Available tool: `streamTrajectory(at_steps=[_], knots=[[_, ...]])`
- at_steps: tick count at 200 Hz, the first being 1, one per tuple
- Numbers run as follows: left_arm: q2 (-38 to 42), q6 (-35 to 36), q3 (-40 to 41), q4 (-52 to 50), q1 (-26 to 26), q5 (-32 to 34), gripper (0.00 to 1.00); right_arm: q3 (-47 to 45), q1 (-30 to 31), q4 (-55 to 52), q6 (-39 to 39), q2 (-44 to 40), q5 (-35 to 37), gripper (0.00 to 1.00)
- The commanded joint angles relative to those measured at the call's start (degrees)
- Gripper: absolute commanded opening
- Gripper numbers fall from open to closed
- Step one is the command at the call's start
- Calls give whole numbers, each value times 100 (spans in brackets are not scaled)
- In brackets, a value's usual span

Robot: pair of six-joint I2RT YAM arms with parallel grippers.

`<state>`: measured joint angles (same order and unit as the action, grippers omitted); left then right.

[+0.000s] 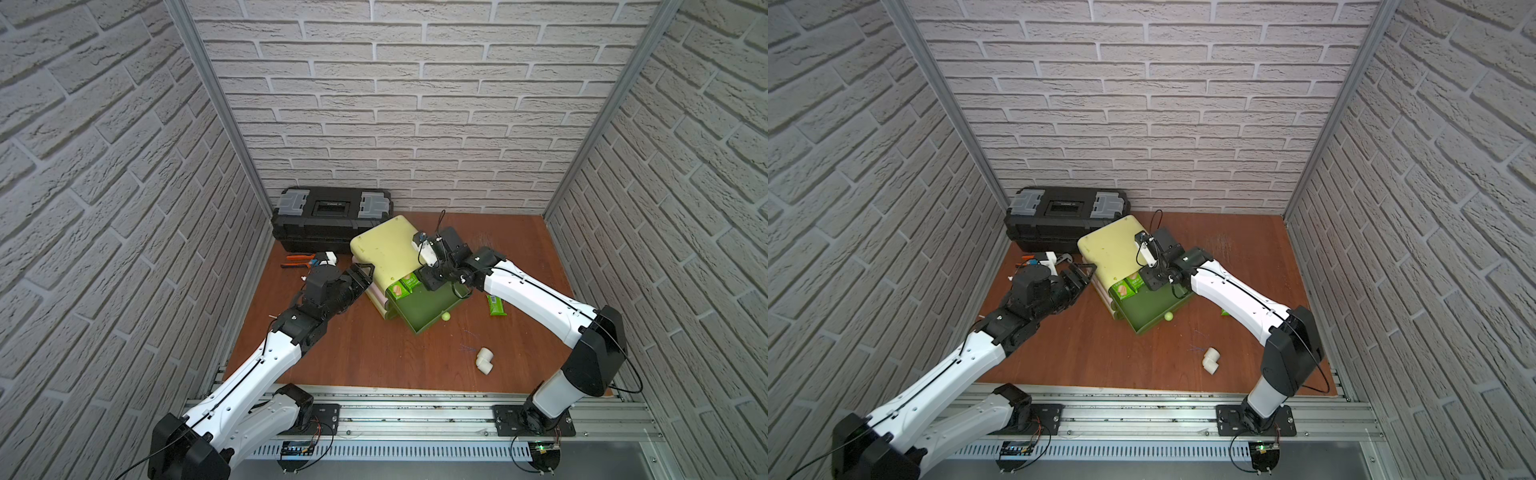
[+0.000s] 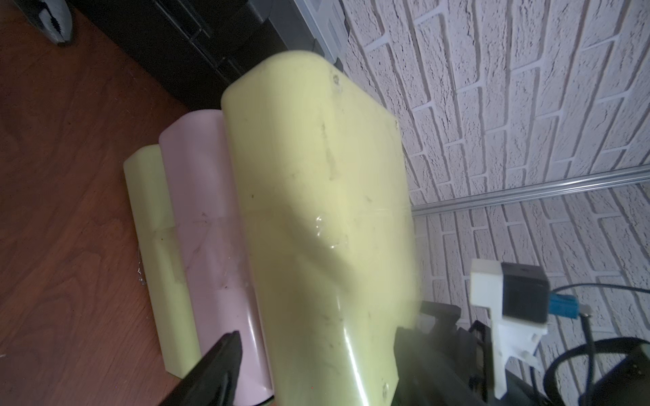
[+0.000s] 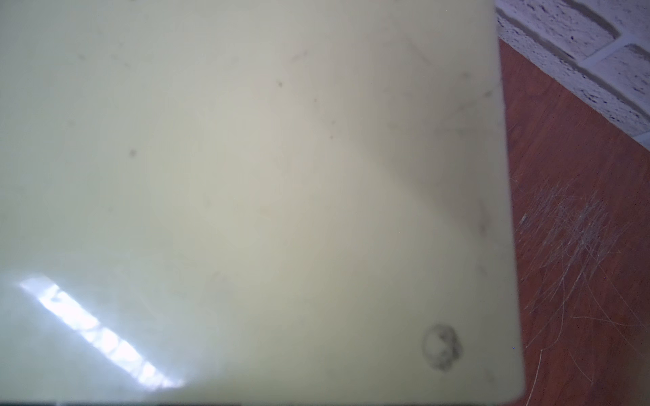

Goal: Take the cookies out of the drawer
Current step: Place the cookie at the center of the board, then move the cookie to the drawer.

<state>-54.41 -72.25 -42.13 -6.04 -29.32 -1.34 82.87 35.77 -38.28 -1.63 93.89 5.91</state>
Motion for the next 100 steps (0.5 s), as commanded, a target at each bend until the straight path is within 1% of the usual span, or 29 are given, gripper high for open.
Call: streamTrajectory(at_steps=[1,45,100], knots=[[121,-1,63,115,-20,86,74,-74,-57,389,97,-24,-6,61],[191,1,62,46,-25,128,73,-150,-72,499,66,80,10,59],[225,-2,77,22,-30,120,73,-354,-69,493,-31,86,-105,55]])
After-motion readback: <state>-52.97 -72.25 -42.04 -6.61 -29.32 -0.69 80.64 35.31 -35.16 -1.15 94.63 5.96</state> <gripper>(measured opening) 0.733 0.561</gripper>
